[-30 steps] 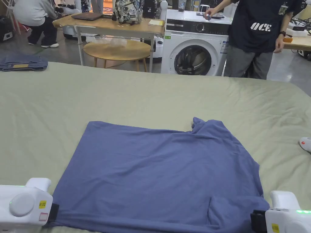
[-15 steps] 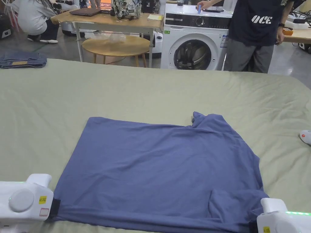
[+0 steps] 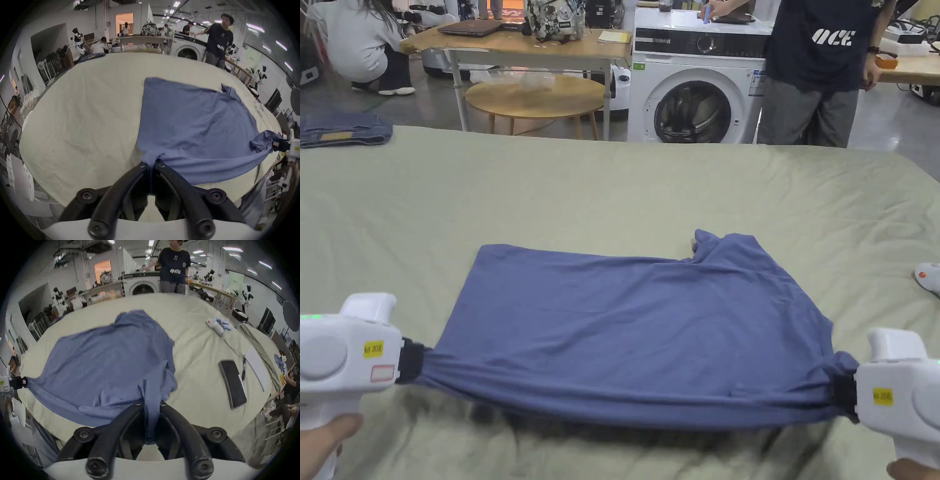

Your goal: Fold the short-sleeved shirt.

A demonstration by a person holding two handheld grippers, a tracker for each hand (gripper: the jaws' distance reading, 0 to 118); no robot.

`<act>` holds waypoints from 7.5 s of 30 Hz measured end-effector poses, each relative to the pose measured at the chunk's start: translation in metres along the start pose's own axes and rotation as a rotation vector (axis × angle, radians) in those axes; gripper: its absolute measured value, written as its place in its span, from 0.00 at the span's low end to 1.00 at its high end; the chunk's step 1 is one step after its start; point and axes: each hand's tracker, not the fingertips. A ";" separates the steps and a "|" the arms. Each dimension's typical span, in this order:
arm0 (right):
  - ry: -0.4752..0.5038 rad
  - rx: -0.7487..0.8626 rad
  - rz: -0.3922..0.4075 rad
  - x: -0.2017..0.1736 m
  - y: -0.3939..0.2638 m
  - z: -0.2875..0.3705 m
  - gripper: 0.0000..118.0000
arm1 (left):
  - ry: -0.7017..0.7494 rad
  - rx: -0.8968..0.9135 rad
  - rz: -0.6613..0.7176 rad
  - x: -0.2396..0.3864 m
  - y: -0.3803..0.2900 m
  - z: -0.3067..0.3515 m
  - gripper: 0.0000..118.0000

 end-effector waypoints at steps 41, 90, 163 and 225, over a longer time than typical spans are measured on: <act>-0.036 0.331 0.040 -0.057 0.086 -0.083 0.29 | 0.024 0.211 -0.033 0.032 0.074 -0.083 0.19; -0.039 0.267 0.001 -0.026 0.049 -0.045 0.00 | 0.031 -0.246 -0.060 0.003 0.058 -0.120 0.00; -0.103 0.077 0.139 -0.030 -0.014 -0.013 0.57 | 0.038 0.053 -0.006 -0.006 -0.043 -0.020 0.27; -0.005 -0.030 0.075 -0.038 0.148 -0.134 0.54 | 0.025 -0.102 -0.053 -0.009 0.138 -0.139 0.00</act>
